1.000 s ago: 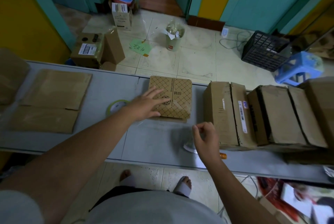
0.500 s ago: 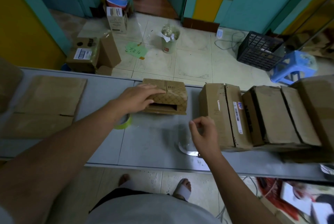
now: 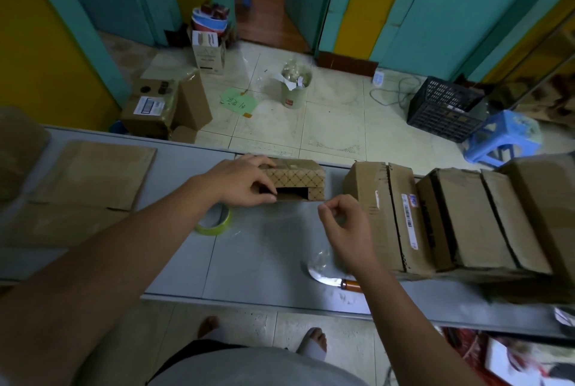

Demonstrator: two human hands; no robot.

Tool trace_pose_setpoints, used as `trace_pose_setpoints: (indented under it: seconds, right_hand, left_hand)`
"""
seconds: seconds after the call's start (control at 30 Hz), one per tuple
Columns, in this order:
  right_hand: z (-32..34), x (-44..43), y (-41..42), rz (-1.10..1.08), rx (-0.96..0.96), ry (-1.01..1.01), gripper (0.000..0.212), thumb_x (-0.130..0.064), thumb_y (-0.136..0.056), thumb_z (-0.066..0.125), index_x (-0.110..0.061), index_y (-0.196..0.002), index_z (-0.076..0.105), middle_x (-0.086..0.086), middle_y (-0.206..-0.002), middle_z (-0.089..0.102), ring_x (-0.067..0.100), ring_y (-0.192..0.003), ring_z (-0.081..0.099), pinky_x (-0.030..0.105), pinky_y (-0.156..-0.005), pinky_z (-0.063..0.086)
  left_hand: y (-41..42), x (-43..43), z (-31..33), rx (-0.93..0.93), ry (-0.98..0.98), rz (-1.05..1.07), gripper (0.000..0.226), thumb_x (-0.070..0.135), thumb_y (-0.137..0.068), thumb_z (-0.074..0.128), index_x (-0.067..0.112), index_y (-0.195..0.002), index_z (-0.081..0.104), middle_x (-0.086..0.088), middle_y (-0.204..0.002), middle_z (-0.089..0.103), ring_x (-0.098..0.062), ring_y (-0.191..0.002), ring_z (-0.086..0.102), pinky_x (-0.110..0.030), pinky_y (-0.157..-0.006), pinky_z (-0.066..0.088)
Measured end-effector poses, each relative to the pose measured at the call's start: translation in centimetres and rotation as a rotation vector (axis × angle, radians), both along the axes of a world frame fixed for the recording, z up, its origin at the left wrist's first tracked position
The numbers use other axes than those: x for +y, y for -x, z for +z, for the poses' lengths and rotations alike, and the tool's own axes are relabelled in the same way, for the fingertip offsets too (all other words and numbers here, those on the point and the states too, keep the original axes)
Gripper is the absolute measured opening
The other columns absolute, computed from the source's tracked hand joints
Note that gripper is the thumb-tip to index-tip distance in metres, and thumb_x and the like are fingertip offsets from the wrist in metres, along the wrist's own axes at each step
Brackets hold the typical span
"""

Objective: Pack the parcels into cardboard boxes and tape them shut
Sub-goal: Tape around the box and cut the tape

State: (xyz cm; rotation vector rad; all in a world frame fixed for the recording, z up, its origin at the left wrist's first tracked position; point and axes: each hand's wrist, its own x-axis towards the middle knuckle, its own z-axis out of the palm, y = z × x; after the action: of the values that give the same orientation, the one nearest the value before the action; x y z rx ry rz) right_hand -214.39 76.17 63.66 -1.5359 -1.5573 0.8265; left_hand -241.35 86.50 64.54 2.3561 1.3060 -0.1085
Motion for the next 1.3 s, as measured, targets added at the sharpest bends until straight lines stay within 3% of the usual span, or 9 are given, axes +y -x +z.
trace_pose_setpoints:
  seconds: [0.17, 0.43, 0.63, 0.8, 0.87, 0.97, 1.1, 1.2, 1.3]
  right_hand:
    - [0.7, 0.4, -0.1, 0.013, -0.035, 0.002, 0.024, -0.021, -0.096, 0.071, -0.032, -0.077, 0.063, -0.007, -0.080, 0.062, 0.016, -0.085, 0.060, 0.035, -0.075, 0.051]
    - [2.6, 1.7, -0.2, 0.026, -0.145, -0.005, 0.018, -0.026, -0.097, 0.069, -0.031, -0.080, 0.066, -0.007, -0.081, 0.063, 0.016, -0.088, 0.058, 0.034, -0.076, 0.050]
    - [1.4, 3.1, -1.3, -0.076, -0.164, 0.085, 0.019, -0.046, -0.097, 0.059, -0.033, -0.088, 0.069, -0.007, -0.087, 0.066, 0.018, -0.093, 0.061, 0.046, -0.081, 0.057]
    - [2.1, 3.4, -1.5, -0.079, -0.147, 0.119, 0.018, -0.040, -0.100, 0.061, -0.030, -0.087, 0.069, -0.005, -0.081, 0.068, 0.016, -0.083, 0.066, 0.050, -0.079, 0.060]
    - [2.5, 3.3, -2.0, -0.040, -0.189, 0.118, 0.021, -0.047, -0.097, 0.059, -0.032, -0.086, 0.068, -0.007, -0.081, 0.067, 0.016, -0.084, 0.064, 0.051, -0.079, 0.059]
    - [3.3, 2.9, -2.7, 0.079, -0.310, 0.084, 0.023, -0.054, -0.091, 0.054, -0.036, -0.083, 0.066, -0.010, -0.084, 0.064, 0.014, -0.093, 0.058, 0.044, -0.084, 0.055]
    - [4.7, 1.9, -1.9, 0.223, -0.436, 0.014, 0.014, -0.046, -0.093, 0.061, -0.035, -0.086, 0.067, -0.010, -0.088, 0.059, 0.002, -0.099, 0.046, 0.019, -0.079, 0.041]
    - [5.2, 1.8, -0.7, 0.212, -0.376, -0.005, 0.009, -0.040, -0.094, 0.066, -0.034, -0.088, 0.069, -0.007, -0.093, 0.061, 0.005, -0.108, 0.045, 0.011, -0.082, 0.034]
    - [5.3, 3.3, -0.1, 0.149, -0.262, 0.001, 0.018, -0.027, -0.092, 0.072, -0.036, -0.078, 0.064, -0.002, -0.097, 0.068, 0.009, -0.135, 0.043, 0.016, -0.095, 0.034]
  left_hand:
    - [-0.1, -0.6, -0.4, -0.044, -0.051, 0.035, 0.021, 0.059, -0.095, 0.066, 0.050, -0.111, 0.076, 0.016, -0.158, 0.039, -0.013, -0.146, 0.031, -0.044, -0.099, 0.047]
    - [-1.6, -0.2, -0.5, -0.208, -0.037, 0.132, 0.013, 0.052, -0.096, 0.068, 0.051, -0.105, 0.077, 0.022, -0.153, 0.051, -0.007, -0.136, 0.046, -0.046, -0.103, 0.049]
    - [-1.6, -1.2, -1.5, -0.359, 0.016, 0.183, 0.013, 0.046, -0.093, 0.074, 0.046, -0.105, 0.080, 0.018, -0.146, 0.054, -0.003, -0.133, 0.043, -0.045, -0.104, 0.048]
    - [-1.2, -1.7, -2.2, -0.387, -0.008, 0.216, 0.014, 0.045, -0.093, 0.075, 0.044, -0.105, 0.080, 0.021, -0.145, 0.051, -0.002, -0.132, 0.040, -0.041, -0.105, 0.047]
    - [-1.4, -2.0, -2.6, -0.407, -0.068, 0.232, 0.015, 0.043, -0.094, 0.074, 0.042, -0.108, 0.080, 0.020, -0.143, 0.053, -0.002, -0.131, 0.041, -0.041, -0.103, 0.049]
    - [-2.2, -2.7, -3.3, -0.481, -0.154, 0.314, 0.015, 0.036, -0.095, 0.074, 0.035, -0.109, 0.081, 0.014, -0.139, 0.056, -0.005, -0.129, 0.045, -0.037, -0.104, 0.049]
    - [-3.5, -2.6, -3.8, -0.701, -0.122, 0.494, 0.015, 0.028, -0.095, 0.076, 0.027, -0.108, 0.083, 0.010, -0.131, 0.056, -0.008, -0.127, 0.050, -0.035, -0.108, 0.047]
    - [-4.3, -2.6, -3.9, -0.863, -0.094, 0.656, 0.015, 0.025, -0.094, 0.079, 0.020, -0.107, 0.083, 0.005, -0.126, 0.058, -0.009, -0.119, 0.058, -0.033, -0.109, 0.050]
    - [-4.8, -3.5, -4.2, -0.896, -0.053, 0.741, 0.017, 0.026, -0.093, 0.079, 0.017, -0.106, 0.083, 0.001, -0.127, 0.058, 0.006, -0.110, 0.055, -0.018, -0.101, 0.049]
